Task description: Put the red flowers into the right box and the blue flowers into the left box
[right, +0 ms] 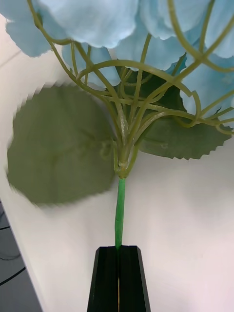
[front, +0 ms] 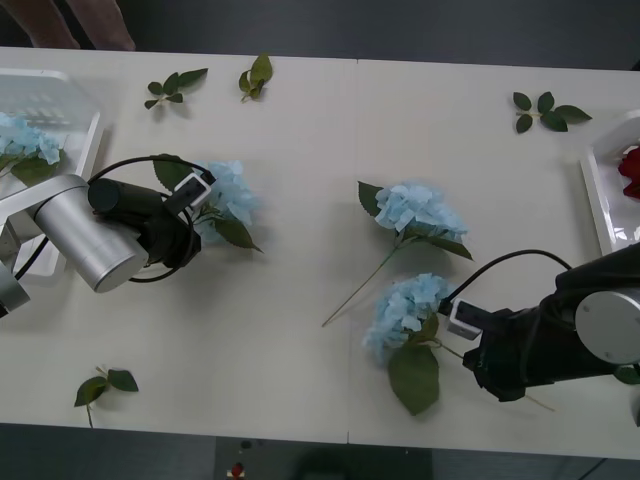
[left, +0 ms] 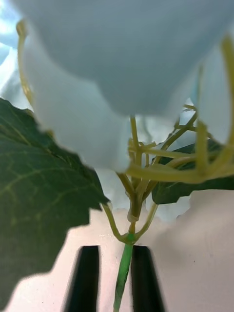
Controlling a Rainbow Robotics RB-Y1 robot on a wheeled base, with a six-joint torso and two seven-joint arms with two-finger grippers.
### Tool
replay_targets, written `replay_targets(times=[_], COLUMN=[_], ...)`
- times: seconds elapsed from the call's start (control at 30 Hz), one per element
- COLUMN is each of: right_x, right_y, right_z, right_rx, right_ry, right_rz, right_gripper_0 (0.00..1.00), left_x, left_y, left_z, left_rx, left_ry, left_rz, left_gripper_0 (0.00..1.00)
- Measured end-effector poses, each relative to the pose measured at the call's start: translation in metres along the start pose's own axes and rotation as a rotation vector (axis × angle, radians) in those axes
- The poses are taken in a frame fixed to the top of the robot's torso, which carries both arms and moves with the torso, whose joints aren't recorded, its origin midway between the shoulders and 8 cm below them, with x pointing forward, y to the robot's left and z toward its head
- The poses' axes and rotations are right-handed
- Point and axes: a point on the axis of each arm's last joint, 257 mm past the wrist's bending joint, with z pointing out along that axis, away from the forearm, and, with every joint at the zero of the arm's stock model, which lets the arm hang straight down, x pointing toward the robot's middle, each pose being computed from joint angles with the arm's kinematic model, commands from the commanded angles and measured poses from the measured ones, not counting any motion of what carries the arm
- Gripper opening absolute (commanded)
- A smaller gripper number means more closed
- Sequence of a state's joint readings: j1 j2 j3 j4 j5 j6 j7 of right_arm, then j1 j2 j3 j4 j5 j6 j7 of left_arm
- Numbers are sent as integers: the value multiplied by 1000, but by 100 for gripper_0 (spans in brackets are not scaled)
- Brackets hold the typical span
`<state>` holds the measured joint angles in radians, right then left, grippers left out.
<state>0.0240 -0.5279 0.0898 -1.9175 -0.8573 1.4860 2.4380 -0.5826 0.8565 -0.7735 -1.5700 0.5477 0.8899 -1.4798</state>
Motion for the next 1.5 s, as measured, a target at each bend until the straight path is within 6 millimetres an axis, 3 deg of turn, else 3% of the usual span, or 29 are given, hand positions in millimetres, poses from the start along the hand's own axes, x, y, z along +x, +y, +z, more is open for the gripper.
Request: replay_targets(times=[0.23, 0.37, 0.5, 0.63, 0.77, 1.0, 1.1, 1.3, 1.5], right_x=[-9, -16, -25, -37, -49, -83, -98, -130, -174], right_y=[3, 3, -2, -7, -9, -14, -14, -19, -23], right_z=[-42, -63, -83, -102, -123, -160, -169, -184, -203], right_rx=[-49, -80, -85, -84, -88, -82, -87, -81, -124], right_ry=[-64, -136, -214, -300, -389, -581, -642, -721, -814], right_rz=[28, 58, 80, 95, 101, 94, 86, 42, 91], right_gripper_0=[0, 0, 0, 0, 0, 0, 0, 0, 0], left_x=[-8, -24, -46, -65, -62, -29, -5, 83, 156], left_y=[0, -2, 11, 41, 77, 146, 175, 226, 262], left_z=[-1, -19, -61, -113, -162, -233, -253, -271, -265], left_rx=[1, 33, 51, 37, 5, -81, -130, -232, -327], left_ry=[-24, -31, -22, -20, 12, 89, 102, 172, 209], left_rz=[3, -14, -58, -111, -156, -256, -324, -533, -675], left_gripper_0=[0, 0, 0, 0, 0, 0, 0, 0, 0])
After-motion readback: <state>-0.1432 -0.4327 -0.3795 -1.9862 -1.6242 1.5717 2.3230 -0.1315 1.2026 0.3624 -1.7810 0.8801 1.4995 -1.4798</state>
